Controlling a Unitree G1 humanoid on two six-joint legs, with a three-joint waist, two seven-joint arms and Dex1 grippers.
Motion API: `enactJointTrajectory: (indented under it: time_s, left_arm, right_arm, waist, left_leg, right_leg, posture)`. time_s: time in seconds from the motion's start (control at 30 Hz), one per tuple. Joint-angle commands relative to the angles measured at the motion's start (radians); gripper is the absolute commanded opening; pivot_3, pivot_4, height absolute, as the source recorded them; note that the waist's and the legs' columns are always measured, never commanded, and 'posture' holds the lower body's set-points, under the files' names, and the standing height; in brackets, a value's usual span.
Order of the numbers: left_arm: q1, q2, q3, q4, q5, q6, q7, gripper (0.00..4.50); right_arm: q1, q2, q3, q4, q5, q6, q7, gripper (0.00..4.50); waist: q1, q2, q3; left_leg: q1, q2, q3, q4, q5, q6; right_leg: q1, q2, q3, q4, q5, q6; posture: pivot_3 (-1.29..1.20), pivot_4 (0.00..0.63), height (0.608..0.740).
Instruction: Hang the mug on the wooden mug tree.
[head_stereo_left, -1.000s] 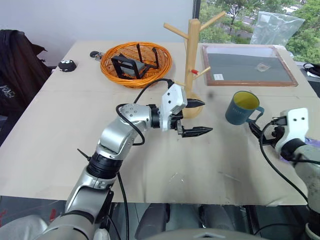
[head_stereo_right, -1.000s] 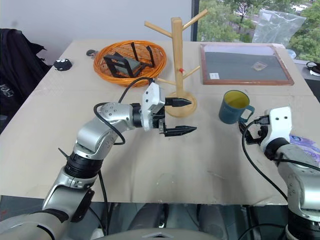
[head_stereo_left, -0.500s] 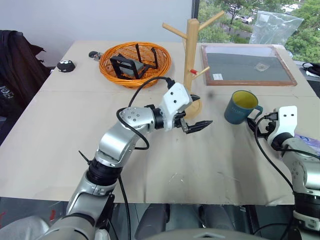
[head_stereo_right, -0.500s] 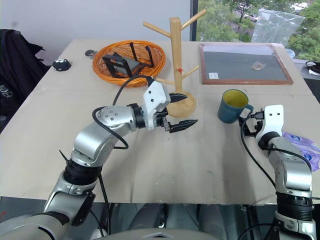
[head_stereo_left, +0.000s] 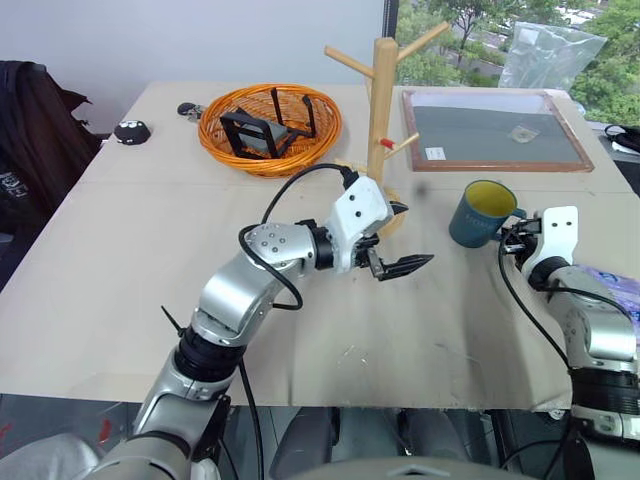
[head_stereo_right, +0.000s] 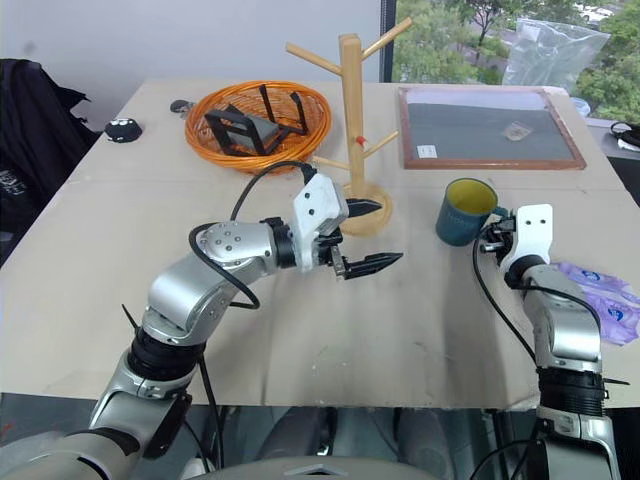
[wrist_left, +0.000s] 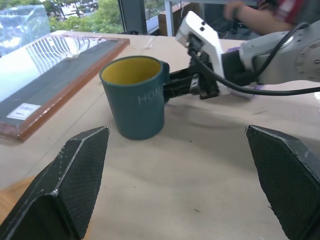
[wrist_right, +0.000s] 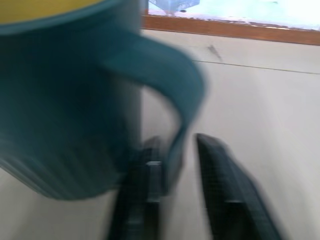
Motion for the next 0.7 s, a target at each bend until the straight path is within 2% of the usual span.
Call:
enactJointTrajectory:
  time_s: [0.03, 0.2, 0.3, 0.47, 0.57, 0.7]
  left_arm:
    - [0.007, -0.004, 0.014, -0.051, -0.013, -0.004, 0.011, 4.50]
    - [0.064, -0.027, 0.042, -0.047, 0.003, -0.054, 0.062, 4.50]
    - [0.137, -0.057, 0.091, -0.071, -0.019, -0.107, 0.093, 4.50]
    - [0.285, -0.099, 0.194, -0.114, -0.076, -0.205, 0.108, 4.50]
    - [0.348, -0.106, 0.236, -0.134, -0.119, -0.259, 0.089, 4.50]
    - [0.442, -0.099, 0.307, -0.125, -0.166, -0.367, 0.034, 4.50]
  right_arm:
    - [-0.012, -0.010, -0.006, -0.007, 0.008, -0.026, 0.021, 0.08]
    - [-0.039, -0.096, -0.013, -0.062, 0.042, 0.001, 0.122, 0.08]
    - [-0.098, -0.236, 0.014, -0.151, 0.113, 0.080, 0.292, 0.08]
    - [-0.358, -0.455, 0.130, -0.220, 0.204, 0.312, 0.496, 0.08]
    - [-0.512, -0.506, 0.213, -0.226, 0.250, 0.441, 0.571, 0.08]
    - [-0.713, -0.466, 0.346, -0.202, 0.233, 0.557, 0.573, 0.08]
  waist:
    - [-0.001, 0.000, 0.000]
    - [0.001, 0.001, 0.001]
    - [-0.003, 0.003, 0.002]
    - [-0.012, 0.004, 0.002]
    - [-0.006, 0.003, 0.002]
    - [0.001, 0.003, 0.002]
  left_leg:
    - [0.000, 0.000, 0.000, 0.000, 0.000, 0.000]
    - [0.000, 0.000, 0.001, 0.000, 0.000, 0.000]
    - [-0.001, 0.000, 0.001, 0.000, 0.000, 0.000]
    - [0.000, 0.001, 0.002, 0.000, 0.000, 0.000]
    - [-0.001, 0.004, -0.001, -0.001, 0.000, 0.000]
    - [-0.002, 0.004, 0.000, 0.000, 0.000, 0.001]
  right_leg:
    - [0.000, 0.000, 0.000, 0.000, 0.000, 0.000]
    - [0.000, 0.000, 0.001, 0.000, 0.000, 0.000]
    - [0.000, -0.001, 0.001, 0.000, 0.000, 0.000]
    - [-0.001, 0.000, 0.002, -0.001, 0.000, 0.000]
    - [-0.001, 0.000, -0.001, -0.002, 0.000, 0.000]
    - [-0.001, -0.001, -0.001, -0.002, 0.000, 0.000]
  posture:
    - [0.00, 0.150, 0.740]
    - [0.00, 0.150, 0.740]
    - [0.00, 0.150, 0.740]
    - [0.00, 0.150, 0.740]
    - [0.00, 0.150, 0.740]
    - [0.00, 0.150, 0.740]
